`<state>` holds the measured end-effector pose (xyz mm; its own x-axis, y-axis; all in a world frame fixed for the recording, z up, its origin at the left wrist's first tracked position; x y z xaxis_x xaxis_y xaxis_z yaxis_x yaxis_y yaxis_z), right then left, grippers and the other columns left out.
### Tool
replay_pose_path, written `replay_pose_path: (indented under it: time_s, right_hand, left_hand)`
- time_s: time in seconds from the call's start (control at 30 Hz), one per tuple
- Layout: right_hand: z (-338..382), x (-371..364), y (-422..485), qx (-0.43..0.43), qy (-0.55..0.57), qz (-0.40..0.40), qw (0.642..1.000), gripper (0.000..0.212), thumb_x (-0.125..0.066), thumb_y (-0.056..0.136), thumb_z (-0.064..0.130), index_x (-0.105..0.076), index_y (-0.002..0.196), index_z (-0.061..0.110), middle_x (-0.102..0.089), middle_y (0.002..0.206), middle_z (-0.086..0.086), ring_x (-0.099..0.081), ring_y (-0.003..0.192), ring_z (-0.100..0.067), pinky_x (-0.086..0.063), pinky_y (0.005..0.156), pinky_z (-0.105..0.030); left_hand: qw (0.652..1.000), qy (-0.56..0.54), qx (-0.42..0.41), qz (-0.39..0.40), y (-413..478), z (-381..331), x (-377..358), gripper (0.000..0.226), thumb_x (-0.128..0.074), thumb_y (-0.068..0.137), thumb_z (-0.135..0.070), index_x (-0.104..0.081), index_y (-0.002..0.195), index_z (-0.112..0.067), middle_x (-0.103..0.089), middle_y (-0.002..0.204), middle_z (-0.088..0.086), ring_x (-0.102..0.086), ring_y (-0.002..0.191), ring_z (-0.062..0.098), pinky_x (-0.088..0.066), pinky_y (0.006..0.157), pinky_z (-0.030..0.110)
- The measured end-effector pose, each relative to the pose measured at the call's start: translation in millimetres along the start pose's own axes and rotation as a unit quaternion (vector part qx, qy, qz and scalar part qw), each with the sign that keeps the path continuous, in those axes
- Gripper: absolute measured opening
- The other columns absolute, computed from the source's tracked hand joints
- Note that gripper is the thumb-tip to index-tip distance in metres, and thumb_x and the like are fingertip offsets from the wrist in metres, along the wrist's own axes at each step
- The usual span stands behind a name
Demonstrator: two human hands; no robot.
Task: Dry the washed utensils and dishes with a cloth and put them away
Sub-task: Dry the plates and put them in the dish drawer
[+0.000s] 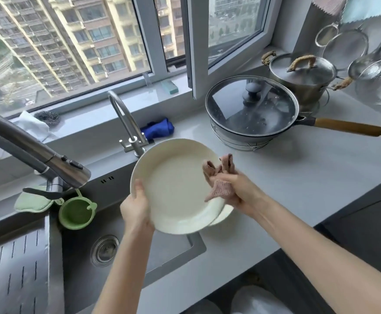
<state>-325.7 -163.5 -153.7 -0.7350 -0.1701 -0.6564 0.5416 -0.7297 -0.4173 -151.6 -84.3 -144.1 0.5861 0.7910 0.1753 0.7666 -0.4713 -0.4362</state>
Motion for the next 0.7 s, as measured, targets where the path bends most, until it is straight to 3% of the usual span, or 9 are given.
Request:
replay_pose_path:
  time_s: [0.1, 0.17, 0.2, 0.27, 0.33, 0.4, 0.5, 0.6, 0.7]
  right_hand:
    - [-37, -9, 0, 0.105, 0.07, -0.114, 0.985, 0.04, -0.037, 0.081, -0.022, -0.047, 0.079, 0.017, -0.068, 0.097, -0.011, -0.068, 0.091, -0.019, -0.052, 0.046, -0.038]
    - [-41, -9, -1, 0.156, 0.048, -0.195, 0.967, 0.038, -0.04, 0.078, -0.023, -0.046, 0.083, 0.014, -0.068, 0.096, -0.014, -0.069, 0.085, -0.024, -0.051, 0.05, -0.04]
    - [-37, -8, -3, 0.161, 0.023, -0.224, 0.961, 0.037, -0.043, 0.078, -0.022, -0.047, 0.086, 0.013, -0.069, 0.096, -0.012, -0.071, 0.081, -0.02, -0.05, 0.056, -0.043]
    - [-25, 6, -6, 0.154, -0.041, -0.26, 0.952, 0.035, -0.046, 0.077, -0.02, -0.048, 0.089, 0.013, -0.071, 0.097, -0.01, -0.072, 0.075, -0.012, -0.046, 0.064, -0.041]
    - [-10, 19, -12, 0.129, -0.118, -0.262, 0.949, 0.036, -0.048, 0.075, -0.019, -0.054, 0.092, 0.013, -0.071, 0.103, -0.013, -0.07, 0.074, -0.015, -0.045, 0.064, -0.034]
    - [6, 22, -22, 0.089, -0.216, -0.215, 0.948, 0.038, -0.048, 0.075, -0.018, -0.056, 0.095, 0.013, -0.07, 0.106, -0.014, -0.066, 0.071, -0.018, -0.045, 0.059, -0.025]
    - [29, 9, -34, 0.037, -0.306, -0.035, 0.951, 0.038, -0.035, 0.069, -0.027, -0.048, 0.079, 0.007, -0.061, 0.081, -0.01, -0.06, 0.064, -0.015, -0.035, 0.038, -0.014]
    - [42, -3, -41, 0.013, -0.416, 0.088, 0.905, 0.042, -0.031, 0.06, -0.027, -0.043, 0.08, 0.009, -0.044, 0.071, -0.007, -0.053, 0.064, -0.016, -0.026, 0.045, -0.019]
    - [64, 7, -49, 0.029, -0.444, 0.088, 0.891, 0.041, -0.035, 0.065, -0.026, -0.046, 0.077, 0.011, -0.048, 0.069, 0.0, -0.051, 0.057, -0.013, -0.03, 0.043, -0.019]
  left_hand:
    - [0.984, -0.155, 0.059, -0.07, -13, 23, -15, 0.031, -0.043, 0.098, -0.041, -0.056, 0.102, -0.013, -0.061, 0.097, 0.005, -0.058, 0.08, 0.021, -0.048, 0.072, 0.028]
    - [0.982, -0.167, 0.076, -0.044, -23, 38, -19, 0.024, -0.042, 0.098, -0.04, -0.053, 0.102, -0.018, -0.062, 0.093, -0.001, -0.06, 0.084, 0.02, -0.05, 0.075, 0.029]
    - [0.986, -0.147, 0.076, -0.002, -24, 41, -15, 0.021, -0.043, 0.098, -0.038, -0.053, 0.105, -0.02, -0.062, 0.094, -0.002, -0.06, 0.089, 0.022, -0.052, 0.078, 0.032]
    - [0.988, -0.072, 0.019, 0.135, -12, 38, -3, 0.014, -0.054, 0.089, -0.026, -0.055, 0.1, -0.018, -0.064, 0.092, -0.002, -0.06, 0.087, 0.023, -0.053, 0.068, 0.032]
    - [0.96, 0.015, -0.063, 0.272, 8, 19, 6, 0.027, -0.054, 0.069, -0.015, -0.062, 0.095, -0.017, -0.067, 0.083, -0.001, -0.061, 0.076, 0.021, -0.05, 0.058, 0.027]
    - [0.931, 0.097, -0.072, 0.344, 23, -6, 2, 0.032, -0.056, 0.068, -0.015, -0.066, 0.098, -0.017, -0.069, 0.08, -0.001, -0.061, 0.072, 0.02, -0.049, 0.065, 0.031]
    - [0.863, 0.267, -0.1, 0.418, 16, -33, -17, 0.016, -0.067, 0.084, -0.025, -0.068, 0.098, -0.017, -0.071, 0.08, -0.001, -0.064, 0.07, 0.017, -0.052, 0.073, 0.033]
    - [0.789, 0.391, -0.255, 0.4, -12, -37, -35, 0.029, -0.055, 0.093, -0.035, -0.056, 0.071, -0.016, -0.049, 0.053, -0.011, -0.044, 0.048, 0.005, -0.039, 0.051, 0.022]
    - [0.825, 0.337, -0.308, 0.333, -39, -26, -46, 0.036, -0.055, 0.094, -0.033, -0.048, 0.067, -0.01, -0.03, 0.05, -0.009, -0.025, 0.041, 0.004, -0.022, 0.041, 0.019]
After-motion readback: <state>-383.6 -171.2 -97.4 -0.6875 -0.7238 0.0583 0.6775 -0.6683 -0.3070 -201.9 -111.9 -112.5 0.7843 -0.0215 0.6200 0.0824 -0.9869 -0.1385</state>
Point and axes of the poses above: each hand's wrist, its own y-axis towards the middle knuckle, its own x-axis out of the back of the hand, z = x × y, the point moved 2 cm from there along y, towards the middle knuckle
